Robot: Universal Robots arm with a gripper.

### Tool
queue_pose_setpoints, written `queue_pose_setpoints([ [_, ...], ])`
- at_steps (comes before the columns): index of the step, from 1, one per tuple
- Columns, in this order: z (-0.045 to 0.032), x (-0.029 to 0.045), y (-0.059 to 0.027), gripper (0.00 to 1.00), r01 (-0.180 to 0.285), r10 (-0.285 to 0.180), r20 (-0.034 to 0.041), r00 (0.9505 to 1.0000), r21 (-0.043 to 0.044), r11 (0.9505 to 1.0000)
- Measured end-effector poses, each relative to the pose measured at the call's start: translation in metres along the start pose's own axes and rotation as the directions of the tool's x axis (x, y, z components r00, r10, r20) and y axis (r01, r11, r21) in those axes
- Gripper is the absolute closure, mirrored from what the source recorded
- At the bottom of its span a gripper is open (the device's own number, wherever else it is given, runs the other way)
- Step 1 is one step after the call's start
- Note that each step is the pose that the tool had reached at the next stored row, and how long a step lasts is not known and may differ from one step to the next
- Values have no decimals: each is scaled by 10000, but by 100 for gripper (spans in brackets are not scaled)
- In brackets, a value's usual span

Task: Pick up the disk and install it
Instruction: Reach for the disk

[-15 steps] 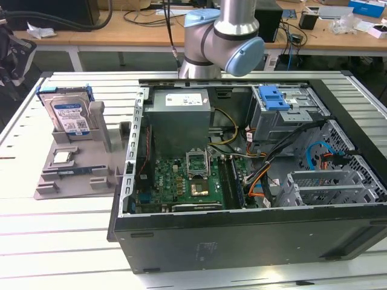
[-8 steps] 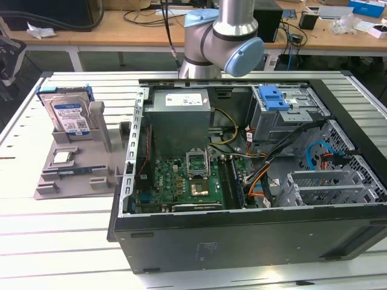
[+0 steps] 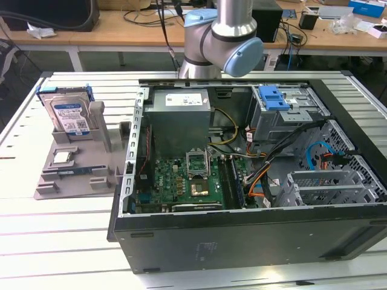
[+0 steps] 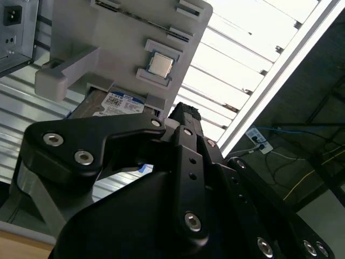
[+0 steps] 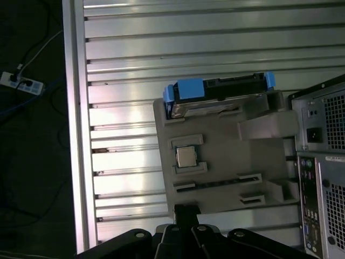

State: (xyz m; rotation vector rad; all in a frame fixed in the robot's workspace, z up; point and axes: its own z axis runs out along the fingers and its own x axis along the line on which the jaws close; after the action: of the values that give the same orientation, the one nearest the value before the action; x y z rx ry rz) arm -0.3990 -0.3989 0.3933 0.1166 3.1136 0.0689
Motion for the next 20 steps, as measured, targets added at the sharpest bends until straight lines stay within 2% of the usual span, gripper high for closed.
queue_pose_setpoints([
  [15, -4, 227, -10, 90, -1, 1, 0, 10000, 1, 10000],
  [17, -3, 244, 5, 90, 0, 0, 0, 10000, 1, 10000],
  [20, 4, 252, 75, 90, 2, -2, 1, 10000, 1, 10000],
])
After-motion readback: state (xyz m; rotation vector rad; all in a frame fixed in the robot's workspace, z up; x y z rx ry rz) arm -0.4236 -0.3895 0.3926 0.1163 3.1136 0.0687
